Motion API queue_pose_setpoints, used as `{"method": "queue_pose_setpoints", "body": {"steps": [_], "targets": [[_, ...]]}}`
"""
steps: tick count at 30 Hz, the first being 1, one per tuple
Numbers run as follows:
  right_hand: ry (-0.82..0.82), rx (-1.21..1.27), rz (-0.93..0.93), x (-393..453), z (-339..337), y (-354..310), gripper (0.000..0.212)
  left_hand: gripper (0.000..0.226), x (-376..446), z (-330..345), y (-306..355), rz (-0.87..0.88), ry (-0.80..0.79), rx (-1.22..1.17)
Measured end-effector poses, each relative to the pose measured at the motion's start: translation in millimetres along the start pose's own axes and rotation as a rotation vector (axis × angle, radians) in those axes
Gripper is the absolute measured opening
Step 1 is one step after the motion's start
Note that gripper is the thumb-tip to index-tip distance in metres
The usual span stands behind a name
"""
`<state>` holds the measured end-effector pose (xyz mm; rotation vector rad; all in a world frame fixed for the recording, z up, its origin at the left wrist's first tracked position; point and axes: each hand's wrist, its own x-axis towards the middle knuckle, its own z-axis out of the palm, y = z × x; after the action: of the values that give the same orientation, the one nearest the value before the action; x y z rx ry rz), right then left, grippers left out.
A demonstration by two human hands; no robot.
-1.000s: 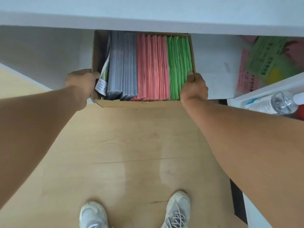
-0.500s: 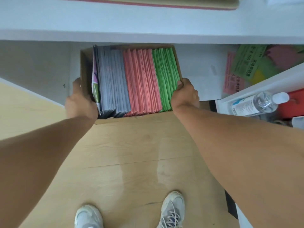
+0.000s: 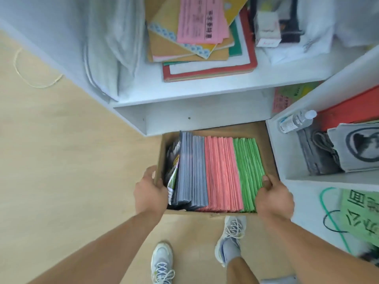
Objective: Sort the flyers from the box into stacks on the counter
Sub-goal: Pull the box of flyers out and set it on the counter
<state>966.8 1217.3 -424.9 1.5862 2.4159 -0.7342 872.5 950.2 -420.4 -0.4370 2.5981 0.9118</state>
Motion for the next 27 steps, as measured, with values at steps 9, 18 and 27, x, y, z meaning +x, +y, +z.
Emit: {"method": "queue_pose_setpoints", "body": {"steps": [9, 18, 27], "targets": [[0.186, 0.152, 0.318, -246, -209, 72, 0.038, 0.019, -189, -167, 80, 0.345, -0.233, -0.108], [0.557, 0.357, 0.504, -390, -339, 131, 0.036, 0.022, -323, -225, 151, 0.758, -0.254, -0.015], [0.742, 0.481, 0.578, -499, -404, 226, 0.036, 0.024, -465, -234, 159, 0.984, -0.377, -0.062]]}}
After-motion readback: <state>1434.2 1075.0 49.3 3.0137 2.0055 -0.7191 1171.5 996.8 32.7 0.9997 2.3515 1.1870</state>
